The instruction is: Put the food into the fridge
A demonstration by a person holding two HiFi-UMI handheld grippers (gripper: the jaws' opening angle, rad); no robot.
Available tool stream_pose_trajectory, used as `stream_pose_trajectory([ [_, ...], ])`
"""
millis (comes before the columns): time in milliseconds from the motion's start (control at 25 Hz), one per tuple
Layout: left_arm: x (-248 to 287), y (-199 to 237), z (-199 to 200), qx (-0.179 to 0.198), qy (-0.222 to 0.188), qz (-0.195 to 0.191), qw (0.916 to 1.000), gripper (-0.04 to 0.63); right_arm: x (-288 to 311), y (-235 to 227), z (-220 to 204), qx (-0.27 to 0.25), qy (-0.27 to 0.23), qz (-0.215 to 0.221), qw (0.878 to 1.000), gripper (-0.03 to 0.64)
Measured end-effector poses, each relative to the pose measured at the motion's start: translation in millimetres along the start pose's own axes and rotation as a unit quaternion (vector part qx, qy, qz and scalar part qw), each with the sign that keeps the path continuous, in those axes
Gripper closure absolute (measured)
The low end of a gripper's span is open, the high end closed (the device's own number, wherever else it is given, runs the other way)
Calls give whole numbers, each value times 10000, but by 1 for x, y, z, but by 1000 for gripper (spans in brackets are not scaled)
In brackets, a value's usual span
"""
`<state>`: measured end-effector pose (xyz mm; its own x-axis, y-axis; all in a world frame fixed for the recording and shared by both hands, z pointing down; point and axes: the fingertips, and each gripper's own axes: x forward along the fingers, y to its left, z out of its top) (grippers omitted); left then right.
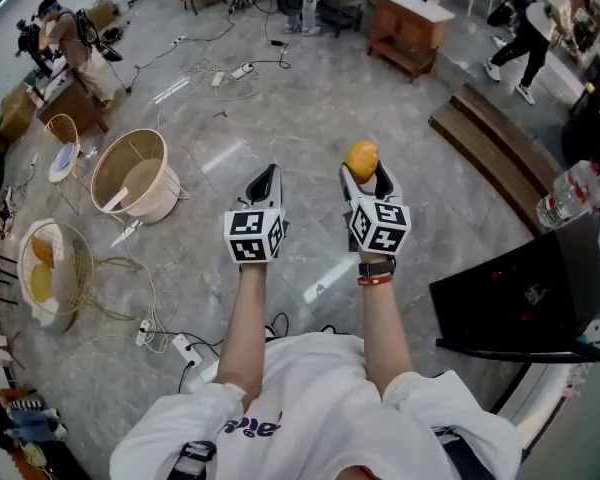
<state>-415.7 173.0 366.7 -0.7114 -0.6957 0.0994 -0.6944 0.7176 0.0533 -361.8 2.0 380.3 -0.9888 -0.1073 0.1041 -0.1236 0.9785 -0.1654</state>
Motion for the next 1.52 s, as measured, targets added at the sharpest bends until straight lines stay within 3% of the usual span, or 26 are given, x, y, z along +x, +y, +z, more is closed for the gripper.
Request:
stream_pose_trajectory([
  [120, 17, -45, -2, 24, 27, -325, 9995, 577, -24, -42, 2, -168, -31, -579, 9982, 288],
  [280, 41, -103, -8, 132, 89, -933, 9955, 577, -52, -82, 3, -207, -41, -998, 9948, 288],
  [560, 73, -198, -20, 291, 170, -2058, 9780, 577, -118, -151, 5, -381, -30, -2259, 9734, 288],
  [720, 84, -260, -19, 394, 211, -2858, 9572, 577, -165, -192, 15, -95, -235, -2942, 9554, 288],
  [920, 72, -312, -27, 418, 334, -3667, 9288, 577, -222, -210, 5, 302, -251, -3689, 9286, 288],
  [1160, 67, -343, -36, 369, 433, -4333, 8995, 577, -256, -205, -6, 453, -286, -4197, 9061, 288],
  [1520, 31, -391, -54, 408, 589, -5374, 8403, 577, -313, -191, -28, 743, -409, -4943, 8651, 287],
])
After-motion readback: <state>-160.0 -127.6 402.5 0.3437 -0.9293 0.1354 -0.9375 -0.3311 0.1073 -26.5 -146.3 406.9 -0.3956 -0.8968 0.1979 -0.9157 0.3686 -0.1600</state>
